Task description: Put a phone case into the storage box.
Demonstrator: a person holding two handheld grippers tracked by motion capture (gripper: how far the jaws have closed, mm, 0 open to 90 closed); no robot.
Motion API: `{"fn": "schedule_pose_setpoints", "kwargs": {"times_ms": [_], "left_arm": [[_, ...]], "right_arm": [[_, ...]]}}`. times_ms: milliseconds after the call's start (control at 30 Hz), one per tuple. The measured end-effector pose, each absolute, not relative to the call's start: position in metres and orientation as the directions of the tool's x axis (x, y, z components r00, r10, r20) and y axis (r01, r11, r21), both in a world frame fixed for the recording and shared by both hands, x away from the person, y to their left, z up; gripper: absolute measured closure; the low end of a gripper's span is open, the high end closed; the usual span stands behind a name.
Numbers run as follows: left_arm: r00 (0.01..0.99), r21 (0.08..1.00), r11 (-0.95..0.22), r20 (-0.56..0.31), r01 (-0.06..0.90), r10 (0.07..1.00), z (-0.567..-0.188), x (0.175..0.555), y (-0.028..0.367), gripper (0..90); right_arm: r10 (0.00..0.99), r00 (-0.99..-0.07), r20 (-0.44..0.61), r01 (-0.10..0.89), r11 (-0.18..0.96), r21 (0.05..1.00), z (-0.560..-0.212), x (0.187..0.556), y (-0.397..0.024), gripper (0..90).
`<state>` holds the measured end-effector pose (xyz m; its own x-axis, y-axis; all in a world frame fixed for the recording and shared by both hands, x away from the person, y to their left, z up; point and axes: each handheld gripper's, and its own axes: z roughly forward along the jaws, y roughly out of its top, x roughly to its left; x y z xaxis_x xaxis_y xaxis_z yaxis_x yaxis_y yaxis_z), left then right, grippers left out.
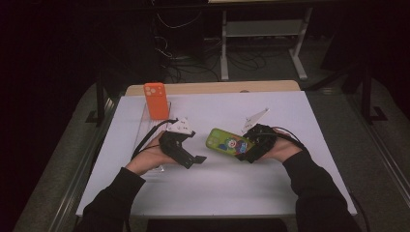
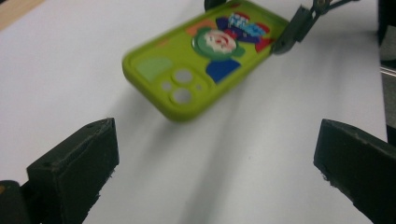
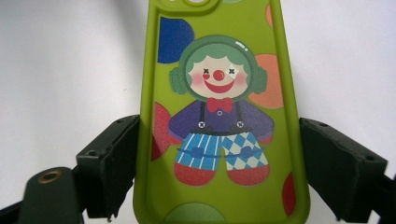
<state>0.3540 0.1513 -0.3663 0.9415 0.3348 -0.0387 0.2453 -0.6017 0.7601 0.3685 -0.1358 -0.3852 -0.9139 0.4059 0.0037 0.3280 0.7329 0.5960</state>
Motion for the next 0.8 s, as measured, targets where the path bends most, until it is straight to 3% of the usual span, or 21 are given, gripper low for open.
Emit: {"fn": "schedule_pose_setpoints", "kwargs": {"times_ms": [400,800], "left_arm": [[0.98,0.754,-0.642,-0.016,0.141,0.197,-0.361,0.365,0.135,0.0],[0.999,0.696,-0.716,-0.03,0.053,0.044,-0.377,0.346,0.12,0.0]], "right_arm": [[0.267,-0.964,0.015,0.228,0.793,0.566,-0.385,0.358,-0.121,15.0],[0.158,-0.987,0.035,0.15,0.818,0.555,-0.385,0.345,-0.103,15.0]]}}
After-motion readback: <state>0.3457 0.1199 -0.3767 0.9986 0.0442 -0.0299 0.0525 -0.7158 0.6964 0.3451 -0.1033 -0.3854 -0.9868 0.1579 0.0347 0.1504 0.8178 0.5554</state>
